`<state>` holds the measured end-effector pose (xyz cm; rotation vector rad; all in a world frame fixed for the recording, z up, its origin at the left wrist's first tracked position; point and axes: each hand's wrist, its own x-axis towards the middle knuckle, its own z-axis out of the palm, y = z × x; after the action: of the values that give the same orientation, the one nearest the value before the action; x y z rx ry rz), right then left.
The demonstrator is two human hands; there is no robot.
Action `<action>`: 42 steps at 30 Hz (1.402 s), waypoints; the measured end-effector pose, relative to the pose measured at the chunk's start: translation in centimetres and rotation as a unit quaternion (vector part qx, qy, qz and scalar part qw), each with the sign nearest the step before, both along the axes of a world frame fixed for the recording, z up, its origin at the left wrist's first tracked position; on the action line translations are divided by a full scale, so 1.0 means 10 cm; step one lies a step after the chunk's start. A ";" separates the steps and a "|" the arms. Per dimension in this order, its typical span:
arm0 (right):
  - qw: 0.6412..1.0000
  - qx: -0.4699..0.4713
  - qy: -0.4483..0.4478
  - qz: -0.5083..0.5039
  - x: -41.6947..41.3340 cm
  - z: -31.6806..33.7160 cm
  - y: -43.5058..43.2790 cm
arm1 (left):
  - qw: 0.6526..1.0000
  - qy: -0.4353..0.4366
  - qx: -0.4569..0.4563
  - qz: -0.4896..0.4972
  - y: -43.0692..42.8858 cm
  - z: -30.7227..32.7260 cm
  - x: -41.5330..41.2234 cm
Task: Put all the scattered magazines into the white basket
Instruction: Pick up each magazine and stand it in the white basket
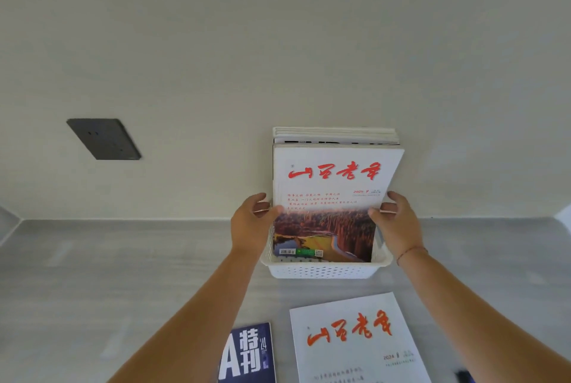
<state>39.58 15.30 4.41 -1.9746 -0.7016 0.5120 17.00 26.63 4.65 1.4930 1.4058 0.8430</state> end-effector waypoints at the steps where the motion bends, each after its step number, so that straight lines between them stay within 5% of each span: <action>1: 0.999 -0.012 -0.029 0.016 -0.02 0.00 0.03 | 1.000 -0.003 -0.001 -0.013 -0.01 0.00 0.01; 11: 0.989 -0.081 -0.112 0.054 -0.05 0.02 0.10 | 0.999 -0.001 0.017 -0.029 -0.03 0.00 0.03; 20: 0.990 0.005 -0.138 0.021 -0.65 -0.11 -0.69 | 0.998 0.027 -0.034 0.034 -0.58 -0.27 -0.55; 31: 0.951 -0.119 -0.016 0.285 -2.15 -0.59 -1.41 | 0.975 0.122 -0.094 0.159 -1.64 -0.71 -1.91; 42: 0.928 -0.160 0.106 0.319 -2.51 -0.76 -1.54 | 0.949 0.072 -0.195 0.237 -2.30 -0.82 -2.46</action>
<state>14.45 -0.08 -3.14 -1.9117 -1.1835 1.2810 -7.61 3.67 -3.51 0.9402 1.9559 0.6880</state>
